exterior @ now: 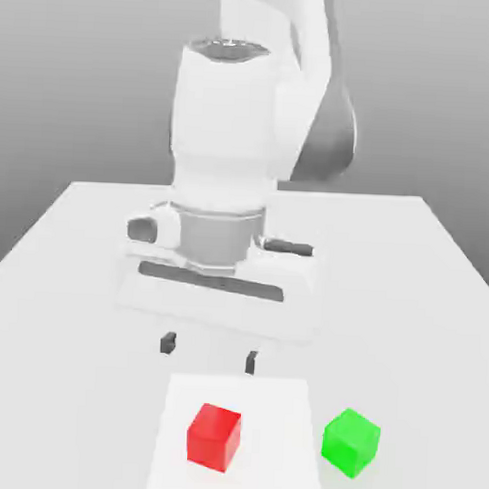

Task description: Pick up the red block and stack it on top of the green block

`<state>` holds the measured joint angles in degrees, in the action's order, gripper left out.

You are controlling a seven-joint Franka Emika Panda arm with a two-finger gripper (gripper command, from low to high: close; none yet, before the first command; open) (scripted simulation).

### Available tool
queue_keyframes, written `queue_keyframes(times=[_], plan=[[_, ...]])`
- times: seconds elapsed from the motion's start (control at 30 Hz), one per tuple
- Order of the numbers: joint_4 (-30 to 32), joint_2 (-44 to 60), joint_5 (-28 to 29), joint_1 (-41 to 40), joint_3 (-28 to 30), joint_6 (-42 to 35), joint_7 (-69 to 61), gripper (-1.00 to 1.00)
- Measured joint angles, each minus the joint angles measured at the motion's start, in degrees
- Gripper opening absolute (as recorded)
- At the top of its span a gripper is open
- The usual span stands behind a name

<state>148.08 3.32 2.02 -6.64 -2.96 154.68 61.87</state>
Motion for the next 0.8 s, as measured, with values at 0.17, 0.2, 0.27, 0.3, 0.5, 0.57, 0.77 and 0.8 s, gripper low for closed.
queue_keyframes(times=[0.17,0.2,0.27,0.3,0.5,0.57,0.77,0.8], plan=[[0.2,10.3,-0.4,0.5,0.6,7.4,0.9,0.00],[0.0,12.4,-0.1,0.7,0.8,9.1,1.1,0.00],[-0.3,14.3,0.2,0.9,1.1,10.8,1.3,-1.00],[-0.3,14.3,0.2,0.9,1.1,10.8,1.3,-1.00],[-0.2,13.5,0.2,0.7,0.9,10.1,1.4,-1.00],[0.4,9.9,-0.4,0.5,0.6,7.0,0.9,-1.00],[0.5,1.4,-1.0,7.2,-5.5,-1.3,1.2,-1.00],[0.3,0.5,-1.0,10.4,-7.2,-2.5,1.5,-1.00]])
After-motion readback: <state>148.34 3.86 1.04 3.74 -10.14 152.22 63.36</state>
